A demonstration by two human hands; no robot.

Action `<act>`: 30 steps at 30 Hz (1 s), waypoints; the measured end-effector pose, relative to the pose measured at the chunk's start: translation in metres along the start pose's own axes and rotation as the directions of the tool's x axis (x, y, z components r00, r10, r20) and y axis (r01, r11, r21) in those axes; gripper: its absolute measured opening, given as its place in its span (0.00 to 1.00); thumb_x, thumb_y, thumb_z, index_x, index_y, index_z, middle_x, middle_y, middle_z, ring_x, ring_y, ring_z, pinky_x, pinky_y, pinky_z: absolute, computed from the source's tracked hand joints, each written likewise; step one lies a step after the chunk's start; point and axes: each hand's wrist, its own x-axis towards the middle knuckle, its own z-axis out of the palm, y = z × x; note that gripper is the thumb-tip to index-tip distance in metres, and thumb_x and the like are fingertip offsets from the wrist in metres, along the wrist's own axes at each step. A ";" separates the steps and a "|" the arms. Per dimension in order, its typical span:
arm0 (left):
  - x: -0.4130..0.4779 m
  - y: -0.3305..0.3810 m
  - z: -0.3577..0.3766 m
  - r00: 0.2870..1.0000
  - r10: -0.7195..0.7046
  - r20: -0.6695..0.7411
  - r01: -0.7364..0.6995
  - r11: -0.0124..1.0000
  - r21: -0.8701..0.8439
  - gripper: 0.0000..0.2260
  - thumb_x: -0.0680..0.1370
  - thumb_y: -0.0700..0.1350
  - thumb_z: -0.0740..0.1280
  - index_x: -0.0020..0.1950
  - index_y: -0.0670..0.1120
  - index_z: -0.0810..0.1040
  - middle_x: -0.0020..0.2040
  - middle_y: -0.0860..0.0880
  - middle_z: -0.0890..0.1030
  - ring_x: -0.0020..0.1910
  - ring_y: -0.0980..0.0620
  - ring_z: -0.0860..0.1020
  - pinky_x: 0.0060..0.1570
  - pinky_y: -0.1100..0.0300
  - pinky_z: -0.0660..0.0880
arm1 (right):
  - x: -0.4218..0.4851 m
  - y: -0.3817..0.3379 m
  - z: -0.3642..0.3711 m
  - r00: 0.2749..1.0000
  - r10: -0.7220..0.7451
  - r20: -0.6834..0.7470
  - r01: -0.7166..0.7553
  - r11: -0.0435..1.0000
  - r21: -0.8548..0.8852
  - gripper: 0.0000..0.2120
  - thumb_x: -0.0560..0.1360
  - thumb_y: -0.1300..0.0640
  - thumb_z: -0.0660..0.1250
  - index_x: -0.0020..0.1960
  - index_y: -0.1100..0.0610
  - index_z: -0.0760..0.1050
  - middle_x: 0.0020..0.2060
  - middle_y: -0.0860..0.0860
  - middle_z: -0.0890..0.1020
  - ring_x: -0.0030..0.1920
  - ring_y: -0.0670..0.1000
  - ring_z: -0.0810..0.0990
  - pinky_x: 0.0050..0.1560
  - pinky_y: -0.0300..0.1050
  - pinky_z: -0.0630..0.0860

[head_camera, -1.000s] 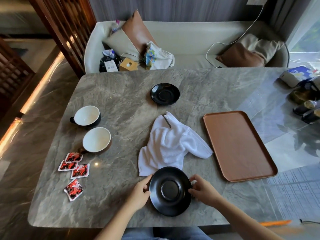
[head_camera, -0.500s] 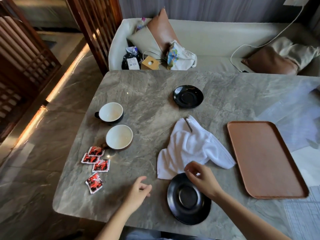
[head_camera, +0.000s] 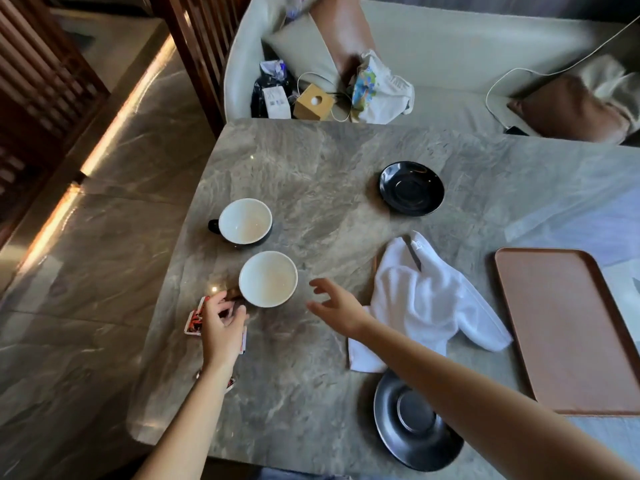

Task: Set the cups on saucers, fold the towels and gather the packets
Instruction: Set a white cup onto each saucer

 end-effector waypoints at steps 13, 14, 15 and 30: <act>0.058 0.006 -0.022 0.931 0.126 0.342 -0.243 0.913 0.326 0.11 0.75 0.39 0.67 0.58 0.45 0.76 0.40 0.47 0.76 0.33 0.53 0.73 0.39 0.57 0.71 | 0.055 -0.035 0.020 0.974 0.195 0.118 -0.219 0.943 0.249 0.24 0.77 0.63 0.61 0.72 0.55 0.62 0.61 0.54 0.70 0.52 0.58 0.78 0.52 0.59 0.80; 0.061 0.004 -0.023 0.927 0.112 0.357 -0.231 0.922 0.312 0.10 0.75 0.39 0.67 0.56 0.47 0.76 0.37 0.48 0.76 0.33 0.51 0.73 0.38 0.57 0.71 | 0.054 -0.034 0.019 0.972 0.190 0.141 -0.224 0.930 0.290 0.24 0.77 0.63 0.60 0.72 0.55 0.61 0.60 0.52 0.69 0.51 0.57 0.78 0.53 0.58 0.79; 0.063 0.005 -0.024 0.926 0.097 0.366 -0.217 0.928 0.303 0.09 0.75 0.40 0.67 0.54 0.49 0.75 0.36 0.49 0.76 0.34 0.50 0.74 0.38 0.56 0.72 | 0.053 -0.034 0.018 0.969 0.187 0.159 -0.230 0.918 0.323 0.24 0.78 0.63 0.60 0.72 0.54 0.61 0.59 0.51 0.69 0.50 0.56 0.78 0.53 0.56 0.79; 0.044 0.085 0.023 0.685 -0.033 0.728 -0.112 0.982 0.150 0.03 0.76 0.37 0.65 0.45 0.37 0.74 0.42 0.42 0.79 0.43 0.49 0.76 0.38 0.64 0.72 | 0.004 -0.016 -0.054 0.978 0.205 -0.030 -0.161 0.844 0.512 0.18 0.77 0.66 0.58 0.63 0.51 0.67 0.43 0.50 0.79 0.36 0.50 0.81 0.36 0.43 0.81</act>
